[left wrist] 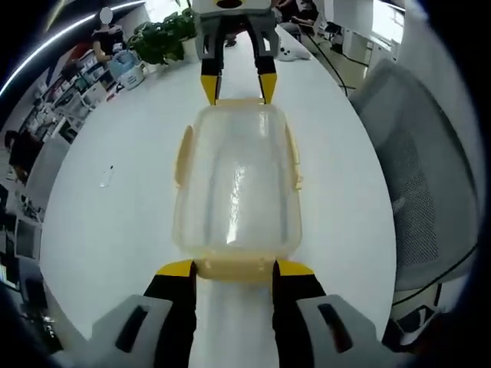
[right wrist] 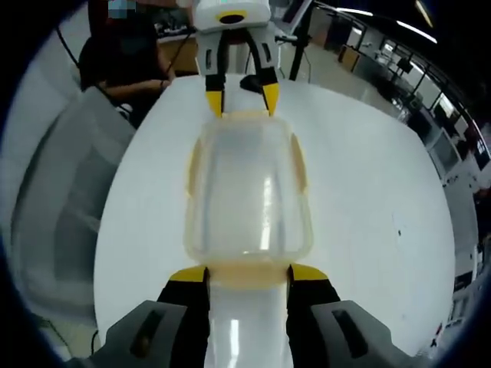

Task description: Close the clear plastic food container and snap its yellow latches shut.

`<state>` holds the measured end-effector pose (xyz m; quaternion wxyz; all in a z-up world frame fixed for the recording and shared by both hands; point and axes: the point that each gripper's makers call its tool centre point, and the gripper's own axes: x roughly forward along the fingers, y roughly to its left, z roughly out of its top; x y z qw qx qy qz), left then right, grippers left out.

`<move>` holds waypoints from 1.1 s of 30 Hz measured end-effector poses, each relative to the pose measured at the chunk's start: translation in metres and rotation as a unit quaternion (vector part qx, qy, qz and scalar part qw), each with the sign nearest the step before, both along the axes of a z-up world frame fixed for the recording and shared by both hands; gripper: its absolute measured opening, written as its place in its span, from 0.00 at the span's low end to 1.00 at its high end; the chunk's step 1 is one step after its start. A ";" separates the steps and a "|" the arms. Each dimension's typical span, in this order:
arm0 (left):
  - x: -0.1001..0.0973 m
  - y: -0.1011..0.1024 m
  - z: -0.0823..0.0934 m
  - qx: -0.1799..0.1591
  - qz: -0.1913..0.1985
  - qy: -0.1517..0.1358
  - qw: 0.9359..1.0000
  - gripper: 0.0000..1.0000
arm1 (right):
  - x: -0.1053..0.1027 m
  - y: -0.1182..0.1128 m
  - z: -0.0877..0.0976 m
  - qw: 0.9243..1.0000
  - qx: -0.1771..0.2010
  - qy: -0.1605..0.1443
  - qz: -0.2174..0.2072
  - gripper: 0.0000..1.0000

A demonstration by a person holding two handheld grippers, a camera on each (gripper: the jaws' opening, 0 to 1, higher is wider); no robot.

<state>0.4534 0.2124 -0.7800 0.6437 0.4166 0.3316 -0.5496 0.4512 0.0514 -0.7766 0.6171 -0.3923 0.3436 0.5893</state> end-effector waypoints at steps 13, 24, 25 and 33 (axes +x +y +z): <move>-0.004 -0.036 0.005 -0.006 -0.008 -0.002 1.000 0.38 | -0.005 -0.035 0.002 1.000 -0.007 -0.002 -0.006 0.37; -0.003 -0.069 0.005 -0.009 -0.012 -0.006 1.000 0.38 | -0.005 -0.069 0.003 1.000 -0.010 -0.006 -0.012 0.37; -0.002 -0.072 0.005 -0.008 -0.013 -0.007 1.000 0.38 | -0.005 -0.070 0.002 1.000 -0.010 -0.006 -0.012 0.37; -0.001 -0.094 0.005 -0.008 -0.017 -0.007 1.000 0.38 | -0.004 -0.092 0.001 1.000 -0.014 -0.003 -0.014 0.37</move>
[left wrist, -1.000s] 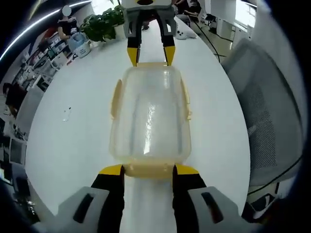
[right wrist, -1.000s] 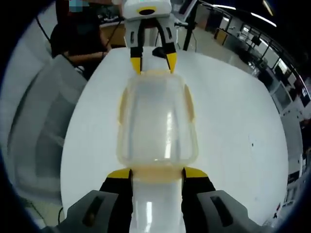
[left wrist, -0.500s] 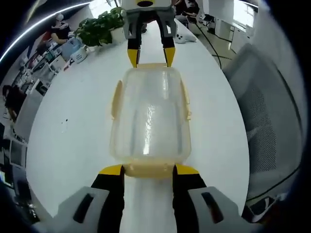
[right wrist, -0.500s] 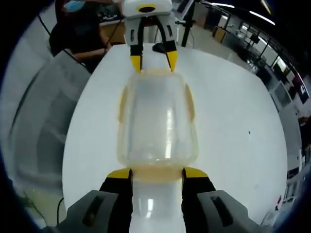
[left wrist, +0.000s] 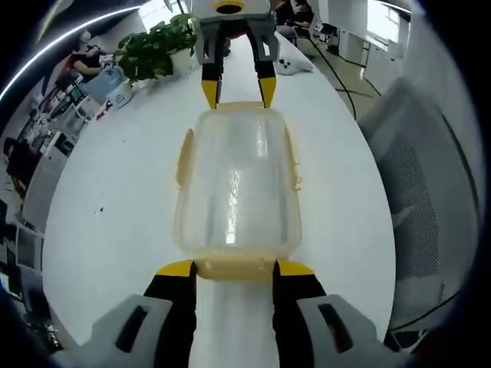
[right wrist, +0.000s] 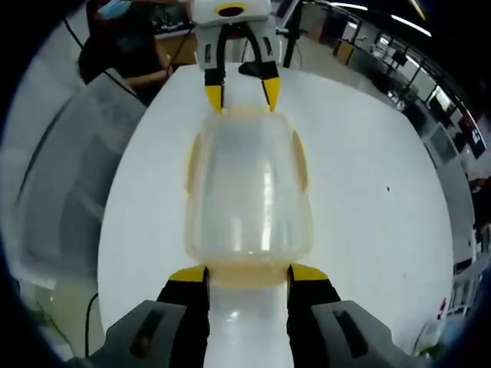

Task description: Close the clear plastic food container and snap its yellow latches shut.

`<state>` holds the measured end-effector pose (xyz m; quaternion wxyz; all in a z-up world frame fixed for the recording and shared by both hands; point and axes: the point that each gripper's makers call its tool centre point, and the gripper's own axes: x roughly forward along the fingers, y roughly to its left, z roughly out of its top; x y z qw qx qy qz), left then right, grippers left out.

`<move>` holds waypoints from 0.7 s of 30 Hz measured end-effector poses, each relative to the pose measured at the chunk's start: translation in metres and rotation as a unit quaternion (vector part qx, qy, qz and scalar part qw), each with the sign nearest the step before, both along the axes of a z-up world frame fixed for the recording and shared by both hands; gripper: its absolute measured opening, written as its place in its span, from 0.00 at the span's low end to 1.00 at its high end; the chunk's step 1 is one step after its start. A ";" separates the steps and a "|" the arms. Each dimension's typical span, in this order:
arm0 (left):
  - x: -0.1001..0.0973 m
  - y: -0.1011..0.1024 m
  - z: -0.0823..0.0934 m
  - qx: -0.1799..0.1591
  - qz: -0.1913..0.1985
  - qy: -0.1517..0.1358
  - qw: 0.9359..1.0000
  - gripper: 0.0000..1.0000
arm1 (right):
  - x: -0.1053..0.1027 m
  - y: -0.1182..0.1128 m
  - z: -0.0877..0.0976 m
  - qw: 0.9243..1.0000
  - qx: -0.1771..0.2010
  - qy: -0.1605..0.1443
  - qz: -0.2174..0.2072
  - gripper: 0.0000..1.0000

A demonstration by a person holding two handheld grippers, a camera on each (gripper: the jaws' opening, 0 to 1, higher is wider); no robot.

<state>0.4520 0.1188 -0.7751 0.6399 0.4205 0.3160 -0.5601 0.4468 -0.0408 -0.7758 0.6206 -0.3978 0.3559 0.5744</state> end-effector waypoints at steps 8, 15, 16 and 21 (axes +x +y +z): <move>0.002 -0.016 0.003 -0.002 -0.001 -0.001 1.000 0.38 | 0.002 -0.015 0.001 1.000 0.000 0.001 -0.003 0.37; 0.002 -0.029 0.004 -0.008 0.000 0.001 1.000 0.38 | 0.002 -0.030 0.002 1.000 -0.003 0.001 -0.003 0.38; 0.003 -0.031 0.004 -0.008 0.001 0.000 1.000 0.38 | 0.002 -0.032 0.002 1.000 -0.003 0.001 -0.004 0.37; 0.001 -0.040 0.003 -0.009 -0.001 0.002 1.000 0.38 | 0.001 -0.040 0.002 1.000 -0.004 0.002 -0.004 0.38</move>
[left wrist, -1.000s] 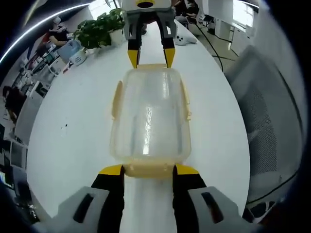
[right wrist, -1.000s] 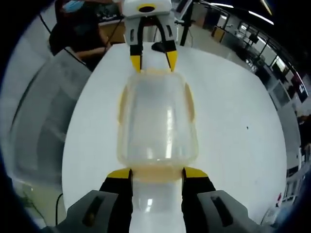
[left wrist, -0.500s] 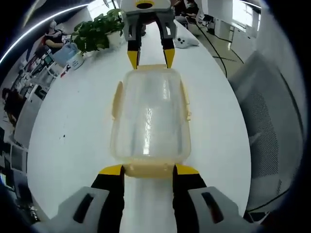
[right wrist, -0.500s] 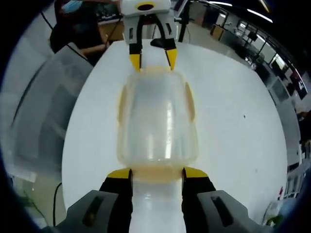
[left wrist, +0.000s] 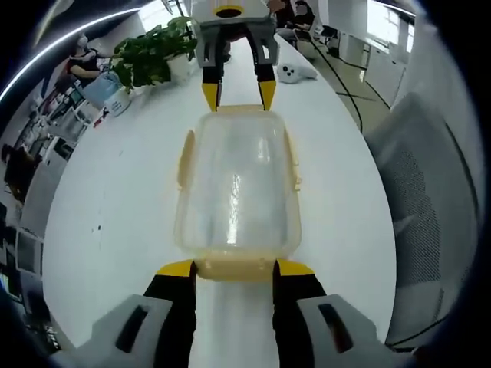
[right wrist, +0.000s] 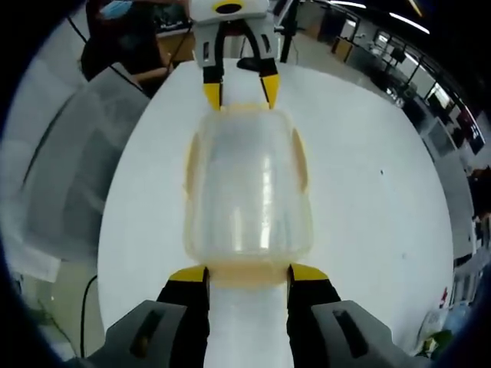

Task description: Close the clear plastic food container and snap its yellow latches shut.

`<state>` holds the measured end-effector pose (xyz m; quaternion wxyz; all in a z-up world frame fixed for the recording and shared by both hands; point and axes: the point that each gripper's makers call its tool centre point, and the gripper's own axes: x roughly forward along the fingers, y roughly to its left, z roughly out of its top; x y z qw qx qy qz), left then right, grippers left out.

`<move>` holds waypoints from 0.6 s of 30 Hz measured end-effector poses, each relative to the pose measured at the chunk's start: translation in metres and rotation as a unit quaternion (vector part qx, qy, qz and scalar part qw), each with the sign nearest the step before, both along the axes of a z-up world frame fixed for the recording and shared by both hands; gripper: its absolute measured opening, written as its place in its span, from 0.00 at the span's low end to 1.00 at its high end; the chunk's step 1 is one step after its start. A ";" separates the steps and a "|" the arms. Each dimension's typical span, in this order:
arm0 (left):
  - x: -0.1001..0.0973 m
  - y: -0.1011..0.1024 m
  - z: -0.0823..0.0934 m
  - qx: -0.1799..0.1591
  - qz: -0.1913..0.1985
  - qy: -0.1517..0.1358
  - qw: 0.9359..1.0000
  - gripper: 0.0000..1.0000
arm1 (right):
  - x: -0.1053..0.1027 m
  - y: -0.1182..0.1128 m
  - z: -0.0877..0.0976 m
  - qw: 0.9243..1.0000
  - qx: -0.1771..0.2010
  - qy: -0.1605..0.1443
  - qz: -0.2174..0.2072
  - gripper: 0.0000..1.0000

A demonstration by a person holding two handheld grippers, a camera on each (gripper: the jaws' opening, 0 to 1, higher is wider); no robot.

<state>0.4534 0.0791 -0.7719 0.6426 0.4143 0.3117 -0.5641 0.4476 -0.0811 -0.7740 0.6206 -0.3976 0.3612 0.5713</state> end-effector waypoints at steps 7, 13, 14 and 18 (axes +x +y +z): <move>0.001 -0.011 0.002 -0.003 -0.001 -0.001 1.000 0.38 | 0.002 -0.012 0.000 1.000 -0.001 0.000 0.000 0.38; 0.000 -0.019 0.001 -0.006 0.000 0.001 1.000 0.38 | 0.002 -0.020 0.001 1.000 -0.004 0.001 0.002 0.38; 0.000 -0.021 0.001 -0.007 0.000 0.001 1.000 0.38 | 0.002 -0.021 0.000 1.000 -0.004 0.002 0.001 0.38; 0.001 -0.026 0.000 -0.008 -0.001 0.003 1.000 0.38 | 0.001 -0.026 -0.001 1.000 -0.005 0.004 0.000 0.38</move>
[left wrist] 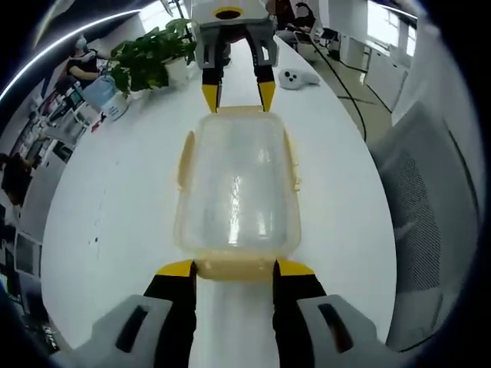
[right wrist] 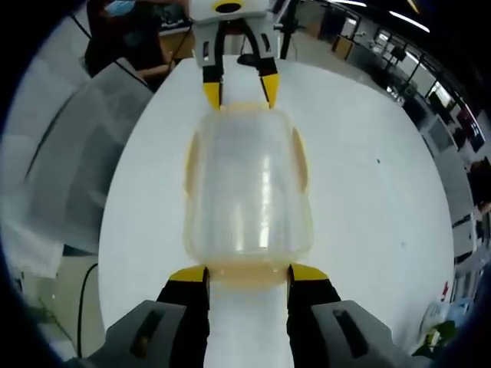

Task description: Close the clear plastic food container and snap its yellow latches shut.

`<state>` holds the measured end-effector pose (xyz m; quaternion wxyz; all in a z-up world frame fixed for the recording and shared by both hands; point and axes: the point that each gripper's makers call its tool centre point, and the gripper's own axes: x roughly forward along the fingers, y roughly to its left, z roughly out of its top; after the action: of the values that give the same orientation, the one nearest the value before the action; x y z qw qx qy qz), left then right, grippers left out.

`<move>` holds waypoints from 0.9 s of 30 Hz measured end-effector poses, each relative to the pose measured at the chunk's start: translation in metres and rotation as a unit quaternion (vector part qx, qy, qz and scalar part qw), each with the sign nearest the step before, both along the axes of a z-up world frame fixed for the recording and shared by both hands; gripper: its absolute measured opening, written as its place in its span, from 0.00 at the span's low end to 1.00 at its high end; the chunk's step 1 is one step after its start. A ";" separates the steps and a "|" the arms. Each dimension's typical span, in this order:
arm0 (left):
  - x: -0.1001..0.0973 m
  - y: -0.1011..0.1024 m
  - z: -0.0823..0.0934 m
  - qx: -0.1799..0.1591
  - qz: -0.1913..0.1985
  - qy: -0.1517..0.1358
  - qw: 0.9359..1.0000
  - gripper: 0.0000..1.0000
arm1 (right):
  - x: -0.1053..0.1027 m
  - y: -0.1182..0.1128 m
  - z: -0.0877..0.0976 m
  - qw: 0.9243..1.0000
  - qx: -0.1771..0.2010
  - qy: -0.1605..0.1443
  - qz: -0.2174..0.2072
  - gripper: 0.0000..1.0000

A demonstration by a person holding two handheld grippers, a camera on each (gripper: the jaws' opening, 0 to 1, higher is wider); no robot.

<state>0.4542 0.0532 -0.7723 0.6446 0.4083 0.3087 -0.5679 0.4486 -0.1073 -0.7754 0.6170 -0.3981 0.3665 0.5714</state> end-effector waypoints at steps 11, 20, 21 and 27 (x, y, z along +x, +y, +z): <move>0.003 -0.014 -0.002 -0.001 -0.005 0.002 1.000 0.38 | 0.001 -0.014 -0.004 1.000 0.001 0.005 -0.008 0.38; 0.004 -0.017 -0.007 0.003 -0.005 0.004 1.000 0.38 | 0.002 -0.016 -0.009 1.000 0.000 0.006 -0.008 0.38; 0.004 -0.016 -0.007 0.003 -0.004 0.005 1.000 0.38 | 0.003 -0.016 -0.010 1.000 0.001 0.006 -0.008 0.38; 0.004 -0.018 -0.015 0.007 -0.003 0.013 1.000 0.38 | 0.003 -0.018 -0.017 1.000 -0.002 0.012 -0.010 0.38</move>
<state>0.4582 0.0351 -0.7869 0.6360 0.4062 0.3193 -0.5732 0.4516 -0.1250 -0.7925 0.6172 -0.3891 0.3788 0.5694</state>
